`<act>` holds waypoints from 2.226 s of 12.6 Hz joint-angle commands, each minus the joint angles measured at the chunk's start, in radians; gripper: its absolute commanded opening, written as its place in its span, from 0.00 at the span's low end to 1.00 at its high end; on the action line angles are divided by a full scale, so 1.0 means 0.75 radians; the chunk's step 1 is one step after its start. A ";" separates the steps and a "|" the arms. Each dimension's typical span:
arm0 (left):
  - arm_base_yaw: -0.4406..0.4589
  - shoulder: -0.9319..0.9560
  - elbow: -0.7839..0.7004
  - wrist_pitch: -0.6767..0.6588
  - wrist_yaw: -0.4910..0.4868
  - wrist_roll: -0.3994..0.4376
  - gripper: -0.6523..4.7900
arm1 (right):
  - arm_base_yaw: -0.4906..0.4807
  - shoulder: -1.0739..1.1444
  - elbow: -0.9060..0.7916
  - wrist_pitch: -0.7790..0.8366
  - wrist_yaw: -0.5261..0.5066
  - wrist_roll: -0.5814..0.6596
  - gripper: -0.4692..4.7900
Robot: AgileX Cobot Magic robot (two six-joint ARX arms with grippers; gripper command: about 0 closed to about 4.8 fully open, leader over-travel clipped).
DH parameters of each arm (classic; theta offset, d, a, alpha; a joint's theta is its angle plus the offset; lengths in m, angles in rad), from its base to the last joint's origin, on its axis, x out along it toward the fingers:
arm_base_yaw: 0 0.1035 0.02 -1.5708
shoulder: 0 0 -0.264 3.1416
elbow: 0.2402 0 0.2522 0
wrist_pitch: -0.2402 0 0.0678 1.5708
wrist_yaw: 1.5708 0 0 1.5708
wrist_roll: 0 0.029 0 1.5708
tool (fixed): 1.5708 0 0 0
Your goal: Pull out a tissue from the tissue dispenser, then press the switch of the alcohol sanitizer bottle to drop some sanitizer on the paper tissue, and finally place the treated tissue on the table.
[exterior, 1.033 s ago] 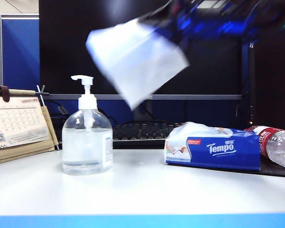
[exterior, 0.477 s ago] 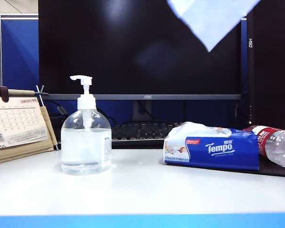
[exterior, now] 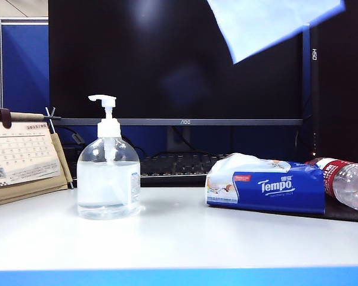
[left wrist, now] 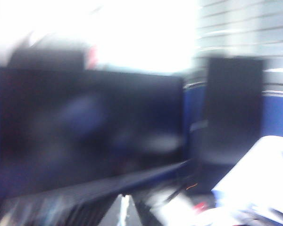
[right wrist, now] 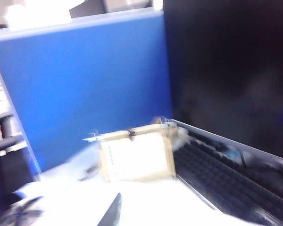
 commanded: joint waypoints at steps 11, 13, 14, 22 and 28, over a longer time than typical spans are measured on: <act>-0.430 -0.280 -0.783 -0.249 -0.139 0.109 0.11 | 0.213 0.138 -0.482 0.093 0.177 -0.055 0.08; -0.487 -0.280 -0.786 -0.381 -0.208 0.235 0.11 | 0.274 0.403 -0.482 0.162 0.172 -0.101 0.08; -0.489 -0.280 -0.786 -0.381 -0.218 0.241 0.11 | 0.290 0.445 -0.482 0.195 0.172 -0.101 0.08; -0.490 -0.279 -0.786 -0.378 -0.575 0.378 0.11 | 0.348 1.178 -0.482 0.804 0.512 -0.096 0.10; -0.490 -0.273 -0.786 -0.378 -0.561 0.381 0.11 | 0.328 0.942 -0.481 0.624 0.492 0.136 1.00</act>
